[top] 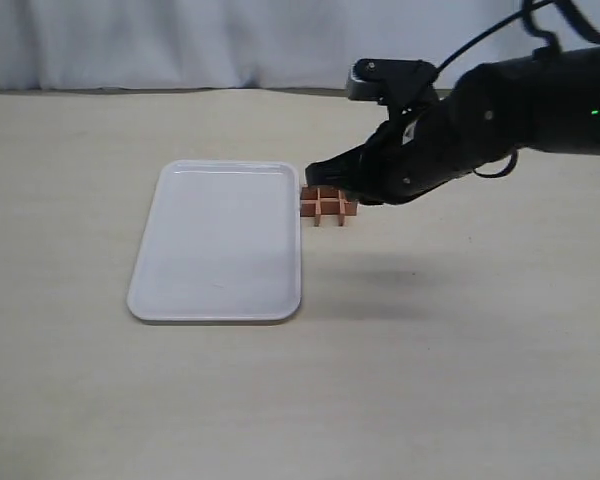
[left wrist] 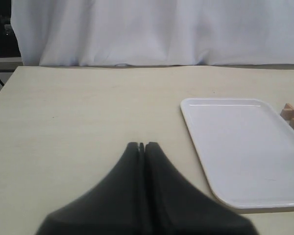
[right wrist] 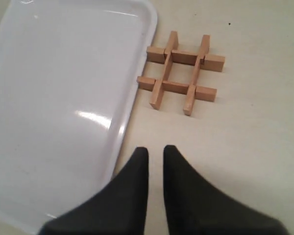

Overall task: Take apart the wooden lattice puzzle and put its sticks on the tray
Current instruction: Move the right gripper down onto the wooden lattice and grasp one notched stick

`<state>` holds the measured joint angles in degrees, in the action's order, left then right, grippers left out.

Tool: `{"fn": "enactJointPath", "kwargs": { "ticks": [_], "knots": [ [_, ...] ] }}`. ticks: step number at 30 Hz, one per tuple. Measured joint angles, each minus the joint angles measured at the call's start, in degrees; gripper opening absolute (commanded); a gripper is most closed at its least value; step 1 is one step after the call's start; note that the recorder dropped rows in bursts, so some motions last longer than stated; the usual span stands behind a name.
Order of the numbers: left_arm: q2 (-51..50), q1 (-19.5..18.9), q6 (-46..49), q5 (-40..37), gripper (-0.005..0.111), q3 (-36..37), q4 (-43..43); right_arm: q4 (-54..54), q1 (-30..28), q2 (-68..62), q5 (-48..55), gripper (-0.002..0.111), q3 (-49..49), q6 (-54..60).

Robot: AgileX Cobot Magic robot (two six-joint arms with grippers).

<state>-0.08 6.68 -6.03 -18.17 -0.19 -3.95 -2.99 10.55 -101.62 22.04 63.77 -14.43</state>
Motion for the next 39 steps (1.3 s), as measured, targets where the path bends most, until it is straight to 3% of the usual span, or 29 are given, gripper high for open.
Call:
{"fn": "enactJointPath", "kwargs": {
  "ticks": [4, 14, 30, 39],
  "knots": [
    [0.0, 0.0, 0.0, 0.0, 0.0, 0.0, 0.0, 6.6, 0.8, -4.1, -1.0, 0.052, 1.2, -8.9],
    [0.0, 0.0, 0.0, 0.0, 0.0, 0.0, 0.0, 10.7, 0.8, -10.0, -6.7, 0.034, 1.6, -11.7],
    [0.0, 0.0, 0.0, 0.0, 0.0, 0.0, 0.0, 12.3, 0.7, -16.8, -8.2, 0.034, 7.9, -11.8],
    [0.0, 0.0, 0.0, 0.0, 0.0, 0.0, 0.0, 12.7, -2.4, -16.9, -7.1, 0.034, 7.9, -12.0]
  ]
}}
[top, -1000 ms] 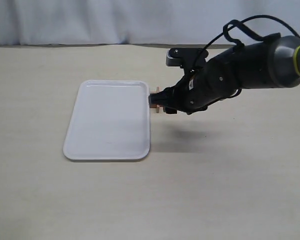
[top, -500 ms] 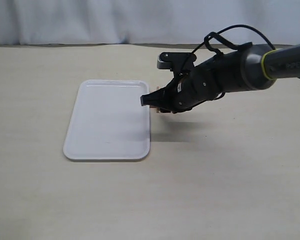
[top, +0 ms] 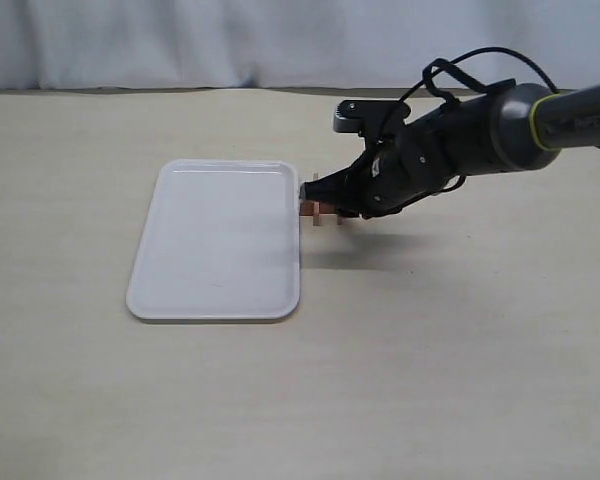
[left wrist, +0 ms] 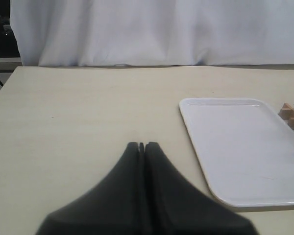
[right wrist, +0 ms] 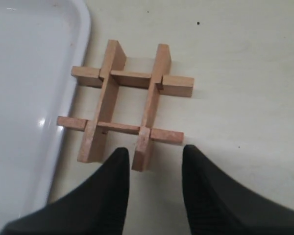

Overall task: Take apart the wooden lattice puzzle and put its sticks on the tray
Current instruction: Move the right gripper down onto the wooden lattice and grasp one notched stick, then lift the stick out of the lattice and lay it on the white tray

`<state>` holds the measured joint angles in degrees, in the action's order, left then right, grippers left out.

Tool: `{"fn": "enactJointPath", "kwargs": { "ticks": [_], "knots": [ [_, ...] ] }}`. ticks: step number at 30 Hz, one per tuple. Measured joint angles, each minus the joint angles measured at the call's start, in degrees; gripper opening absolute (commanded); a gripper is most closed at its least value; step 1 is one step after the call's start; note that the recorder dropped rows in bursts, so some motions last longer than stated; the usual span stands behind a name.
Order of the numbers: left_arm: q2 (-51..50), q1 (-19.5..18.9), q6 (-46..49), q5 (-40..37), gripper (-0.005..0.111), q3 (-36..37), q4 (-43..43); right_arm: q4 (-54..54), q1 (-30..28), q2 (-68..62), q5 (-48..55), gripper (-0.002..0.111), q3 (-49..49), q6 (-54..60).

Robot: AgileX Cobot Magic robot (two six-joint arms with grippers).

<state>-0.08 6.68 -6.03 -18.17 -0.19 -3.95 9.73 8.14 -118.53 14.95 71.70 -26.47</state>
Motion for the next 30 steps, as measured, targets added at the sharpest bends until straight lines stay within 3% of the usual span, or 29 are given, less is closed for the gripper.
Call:
{"fn": "enactJointPath", "kwargs": {
  "ticks": [8, 11, 20, 30],
  "knots": [
    [0.0, 0.0, -0.1, 0.0, 0.0, 0.0, 0.0, 0.2, 0.0, -2.5, -1.5, 0.032, 0.0, 0.0],
    [0.0, 0.0, 0.0, 0.0, 0.0, 0.0, 0.0, 0.2, 0.0, -2.5, -3.3, 0.005, 0.0, 0.0],
    [0.0, 0.0, 0.0, 0.0, 0.0, 0.0, 0.0, 0.7, 0.0, -1.2, -1.8, 0.004, 0.0, 0.0],
    [0.0, 0.0, 0.0, 0.0, 0.0, 0.0, 0.0, 3.7, 0.2, 8.9, 4.6, 0.004, -1.3, 0.0]
  ]
}}
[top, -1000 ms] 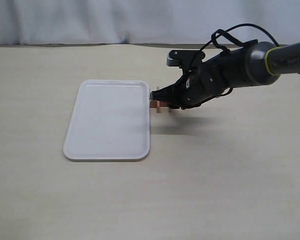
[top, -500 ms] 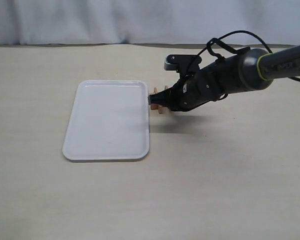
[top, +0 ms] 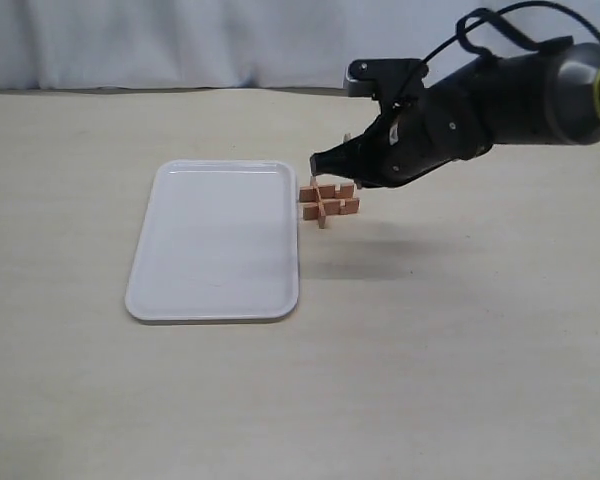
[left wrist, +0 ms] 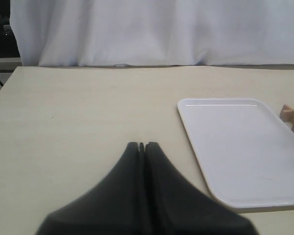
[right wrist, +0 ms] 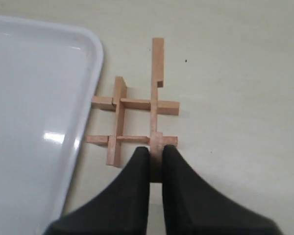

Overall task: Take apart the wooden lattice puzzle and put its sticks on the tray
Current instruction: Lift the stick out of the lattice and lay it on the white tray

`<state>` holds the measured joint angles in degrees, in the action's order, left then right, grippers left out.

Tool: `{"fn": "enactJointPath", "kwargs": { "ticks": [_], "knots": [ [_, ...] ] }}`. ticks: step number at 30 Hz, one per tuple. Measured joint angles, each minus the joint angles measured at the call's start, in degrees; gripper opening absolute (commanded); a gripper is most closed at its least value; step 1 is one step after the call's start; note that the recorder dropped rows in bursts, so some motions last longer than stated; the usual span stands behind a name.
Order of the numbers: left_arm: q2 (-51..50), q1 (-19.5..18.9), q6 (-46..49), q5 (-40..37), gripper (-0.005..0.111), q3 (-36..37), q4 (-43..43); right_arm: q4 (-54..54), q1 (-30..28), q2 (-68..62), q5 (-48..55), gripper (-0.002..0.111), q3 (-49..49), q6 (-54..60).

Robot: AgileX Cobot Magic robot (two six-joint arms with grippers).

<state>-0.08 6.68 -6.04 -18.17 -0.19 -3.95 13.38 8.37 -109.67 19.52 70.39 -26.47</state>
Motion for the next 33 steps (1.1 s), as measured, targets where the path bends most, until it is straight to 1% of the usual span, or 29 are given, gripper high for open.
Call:
{"fn": "enactJointPath", "kwargs": {
  "ticks": [5, 9, 13, 15, 17, 20, 23, 25, 27, 28, 33],
  "knots": [
    [0.0, 0.0, 0.0, 0.0, 0.0, 0.0, 0.0, 1.7, 3.4, 5.1, -0.8, 0.004, -0.2, 0.0],
    [0.0, 0.0, 0.0, 0.0, 0.0, 0.0, 0.0, 1.9, 8.8, 5.9, -5.6, 0.004, -0.2, 0.0],
    [0.0, 0.0, 0.0, 0.0, 0.0, 0.0, 0.0, 1.9, 14.0, 2.5, -12.3, 0.004, -0.2, 0.0],
    [0.0, 0.0, 0.0, 0.0, 0.0, 0.0, 0.0, 1.7, 15.3, -1.0, -14.7, 0.006, -0.2, -1.1],
    [0.0, 0.0, 0.0, 0.0, 0.0, 0.0, 0.0, 0.5, 16.0, -4.7, -16.1, 0.01, 0.3, -3.1],
    [0.0, 0.0, 0.0, 0.0, 0.0, 0.0, 0.0, -2.3, 16.6, -9.0, -16.5, 0.022, 1.7, -5.3],
    [0.0, 0.0, 0.0, 0.0, 0.0, 0.0, 0.0, -4.2, 17.1, -11.6, -16.7, 0.037, 2.9, -5.9],
    [0.0, 0.0, 0.0, 0.0, 0.0, 0.0, 0.0, -4.4, 17.5, -12.4, -16.8, 0.049, 3.0, -6.0],
    [0.0, 0.0, 0.0, 0.0, 0.0, 0.0, 0.0, -4.6, 17.7, -12.5, -16.8, 0.057, 3.0, -6.0],
    [0.0, 0.0, 0.0, 0.0, 0.0, 0.0, 0.0, -4.8, 17.7, -12.2, -16.8, 0.059, 3.0, -6.0],
    [0.0, 0.0, 0.0, 0.0, 0.0, 0.0, 0.0, -4.8, 17.7, -7.5, -14.1, 0.059, 3.0, -2.1]
  ]
}}
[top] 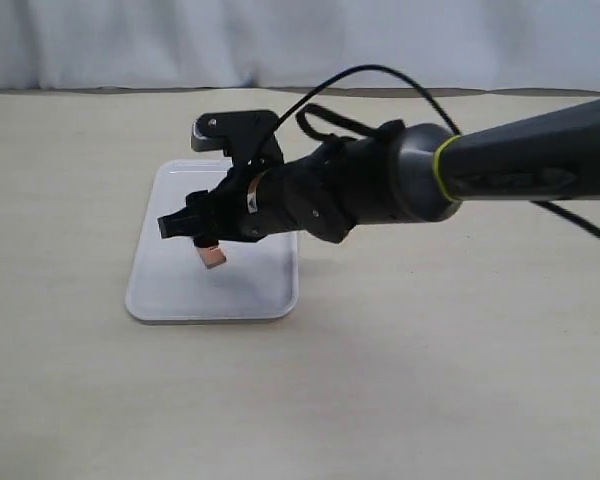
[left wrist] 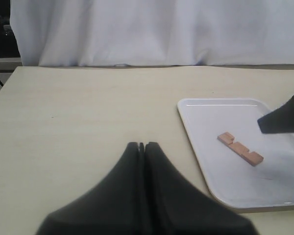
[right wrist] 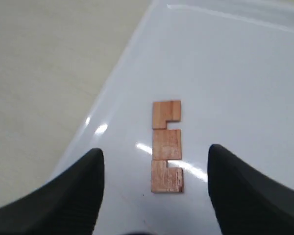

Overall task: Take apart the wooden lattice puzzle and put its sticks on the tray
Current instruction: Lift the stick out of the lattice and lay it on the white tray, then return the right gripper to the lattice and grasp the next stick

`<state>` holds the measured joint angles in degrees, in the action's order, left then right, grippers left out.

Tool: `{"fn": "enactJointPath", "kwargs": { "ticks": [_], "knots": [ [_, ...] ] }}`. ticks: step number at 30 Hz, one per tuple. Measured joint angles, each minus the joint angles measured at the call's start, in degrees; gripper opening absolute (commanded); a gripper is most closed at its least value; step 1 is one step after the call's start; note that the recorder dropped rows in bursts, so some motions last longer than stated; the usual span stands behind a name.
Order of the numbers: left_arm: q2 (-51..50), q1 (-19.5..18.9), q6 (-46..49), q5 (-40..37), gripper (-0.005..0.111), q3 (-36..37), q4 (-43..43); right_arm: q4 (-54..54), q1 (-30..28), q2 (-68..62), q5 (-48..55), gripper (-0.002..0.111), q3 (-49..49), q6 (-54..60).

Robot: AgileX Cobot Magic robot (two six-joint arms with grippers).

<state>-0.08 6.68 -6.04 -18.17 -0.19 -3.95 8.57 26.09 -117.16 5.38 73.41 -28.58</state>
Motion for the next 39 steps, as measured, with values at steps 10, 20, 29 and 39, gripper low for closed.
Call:
{"fn": "enactJointPath", "kwargs": {
  "ticks": [10, 20, 29, 39],
  "knots": [
    [0.0, 0.0, 0.0, 0.0, 0.0, 0.0, 0.0, 5.5, -3.4, 11.5, 18.2, 0.058, 0.5, 3.3],
    [0.0, 0.0, 0.0, 0.0, 0.0, 0.0, 0.0, 6.2, -7.3, 7.7, 27.8, 0.05, -1.3, 3.3],
    [0.0, 0.0, 0.0, 0.0, 0.0, 0.0, 0.0, 16.8, -7.3, 2.9, 21.9, 0.044, -1.5, -7.3],
    [0.0, 0.0, 0.0, 0.0, 0.0, 0.0, 0.0, 35.6, -7.3, -0.6, 18.3, 0.044, -1.5, -27.7]
  ]
}}
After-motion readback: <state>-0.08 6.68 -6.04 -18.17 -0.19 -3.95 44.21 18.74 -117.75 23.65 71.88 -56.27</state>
